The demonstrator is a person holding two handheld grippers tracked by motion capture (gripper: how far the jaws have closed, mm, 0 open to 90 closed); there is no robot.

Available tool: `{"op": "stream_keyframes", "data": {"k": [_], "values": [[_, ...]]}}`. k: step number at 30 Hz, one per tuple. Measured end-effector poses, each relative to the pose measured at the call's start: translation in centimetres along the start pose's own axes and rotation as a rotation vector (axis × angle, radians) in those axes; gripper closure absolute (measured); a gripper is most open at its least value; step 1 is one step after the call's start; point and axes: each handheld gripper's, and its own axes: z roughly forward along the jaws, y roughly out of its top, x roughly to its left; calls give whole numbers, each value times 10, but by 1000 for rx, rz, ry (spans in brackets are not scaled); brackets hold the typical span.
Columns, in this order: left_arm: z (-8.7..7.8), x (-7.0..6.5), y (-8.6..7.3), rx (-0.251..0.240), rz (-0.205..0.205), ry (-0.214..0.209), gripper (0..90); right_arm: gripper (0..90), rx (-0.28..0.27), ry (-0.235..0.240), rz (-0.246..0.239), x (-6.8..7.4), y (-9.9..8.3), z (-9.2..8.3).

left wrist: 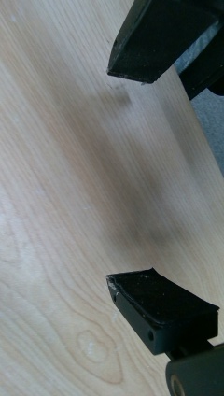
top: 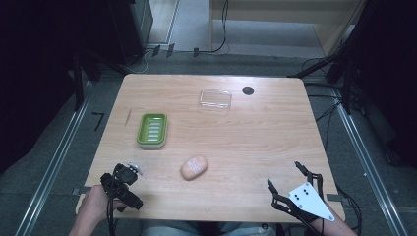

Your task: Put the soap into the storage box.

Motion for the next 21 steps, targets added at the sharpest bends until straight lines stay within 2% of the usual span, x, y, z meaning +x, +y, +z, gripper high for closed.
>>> {"op": "stream_keyframes", "data": {"k": [7,10,13,14,18,21], "values": [[0,-2,0,-7,3,-6,28,131,2,-2,-2,2,2,1],[-1,-1,-2,-17,-9,-6,26,131,10,19,-27,4,3,3],[-3,-2,-3,-28,-17,-16,26,131,3,10,-18,4,3,4],[-3,-2,-3,-32,-18,-23,26,131,2,23,-25,5,4,5],[-4,-2,-4,-34,-26,-23,25,132,4,28,-32,6,5,8],[-6,-3,-2,-43,-28,-39,23,131,4,25,-26,5,4,7]]}}
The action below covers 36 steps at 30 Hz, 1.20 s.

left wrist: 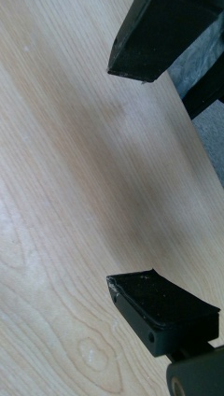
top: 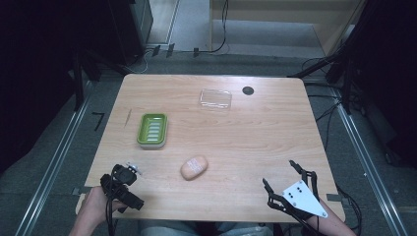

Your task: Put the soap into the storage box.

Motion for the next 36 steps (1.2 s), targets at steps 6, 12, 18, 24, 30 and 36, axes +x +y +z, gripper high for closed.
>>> {"op": "stream_keyframes", "data": {"k": [6,12,18,24,30,36], "values": [[-3,-13,9,-31,37,-27,17,131,0,-3,3,0,0,-1],[-3,-21,15,-38,60,-37,17,131,1,-2,2,0,0,0],[-7,-30,23,-48,87,-37,16,131,1,2,-3,1,0,1],[-9,-39,33,-73,104,-43,16,131,2,2,-1,1,0,1],[-13,-50,49,-71,142,-31,9,131,5,3,-6,1,0,2],[-14,-56,58,-72,155,-42,6,131,4,4,-4,0,-1,2]]}}
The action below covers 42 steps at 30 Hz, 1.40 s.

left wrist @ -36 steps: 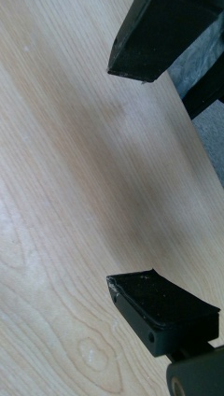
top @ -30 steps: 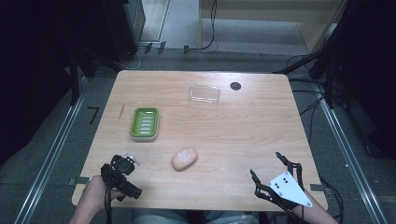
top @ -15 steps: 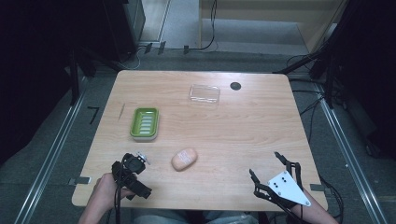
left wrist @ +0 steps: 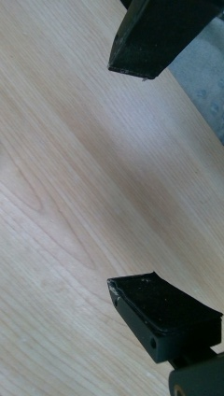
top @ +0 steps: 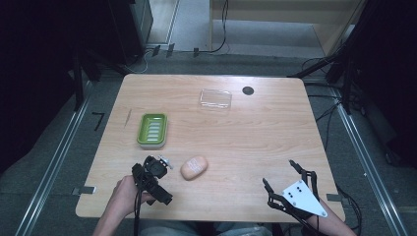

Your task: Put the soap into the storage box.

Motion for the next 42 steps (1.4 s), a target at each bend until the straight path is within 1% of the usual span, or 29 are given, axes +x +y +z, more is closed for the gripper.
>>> {"op": "stream_keyframes", "data": {"k": [3,4,5,7,8,11,14,17,20,24,26,29,31,32,33,35,36,42], "values": [[-1,-1,3,1,6,4,6,132,-1,0,0,0,0,0],[-1,-2,5,-4,3,0,6,132,-1,1,0,0,0,0],[-2,-4,9,-7,8,-1,6,131,-1,0,1,0,0,0],[-3,-4,11,-8,15,2,5,131,-2,-1,-1,0,0,0],[-4,-6,16,-14,19,2,4,131,-3,0,-4,0,0,0],[-5,-8,20,-26,22,9,5,131,-1,5,-9,1,0,0],[-4,-9,27,-17,36,12,3,131,-2,4,-8,1,0,0],[-5,-9,30,-23,33,10,2,131,-3,5,-8,1,0,0],[-6,-8,32,-17,41,11,2,131,-1,5,-7,1,0,0],[-3,-8,37,-20,37,5,2,131,-1,4,-9,1,0,0],[-2,-7,41,-14,48,3,0,131,-2,5,-9,1,0,0],[-1,-7,43,-19,43,7,0,131,1,5,-10,1,0,0],[-1,-7,47,-13,48,4,0,131,-2,5,-8,1,0,0],[0,-7,48,-19,45,4,0,131,-2,4,-7,1,0,0],[-1,-7,49,-11,54,6,0,132,-2,4,-8,1,0,0],[0,-8,51,-18,47,4,0,131,-1,5,-11,1,0,0],[0,-7,53,-10,55,4,0,131,0,5,-13,1,0,0],[3,-10,62,-12,65,-5,0,131,-2,5,-10,1,0,0]]}}
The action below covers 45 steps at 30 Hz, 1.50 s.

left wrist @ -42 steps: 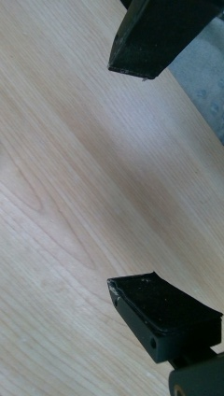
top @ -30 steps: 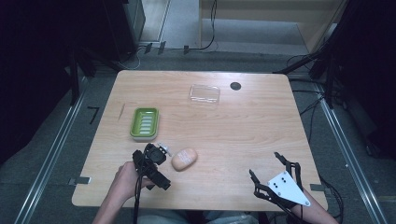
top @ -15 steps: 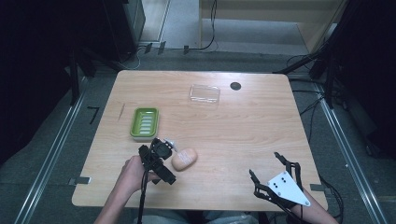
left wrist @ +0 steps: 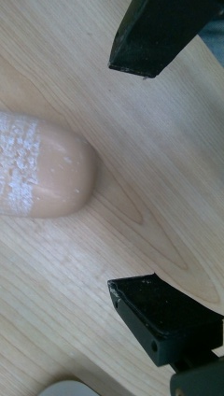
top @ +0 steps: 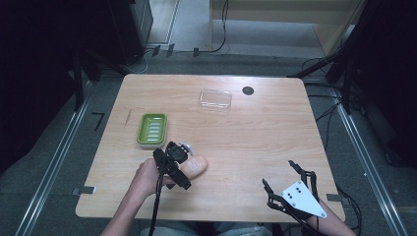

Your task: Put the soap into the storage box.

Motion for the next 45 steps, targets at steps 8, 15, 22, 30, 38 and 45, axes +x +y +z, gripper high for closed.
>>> {"op": "stream_keyframes", "data": {"k": [8,15,22,30,38,45], "values": [[3,-4,14,-13,10,-4,0,131,-2,-2,0,0,0,0],[10,-5,26,0,63,-16,0,131,-2,0,-1,0,0,0],[14,-2,35,-3,93,-21,0,131,0,0,-2,0,0,0],[22,-2,46,4,114,-26,0,131,1,0,-3,0,0,0],[35,-3,56,34,142,-26,0,131,0,0,-3,0,0,0],[40,-4,58,46,166,-22,37,131,-3,-2,-3,0,-1,-1]]}}
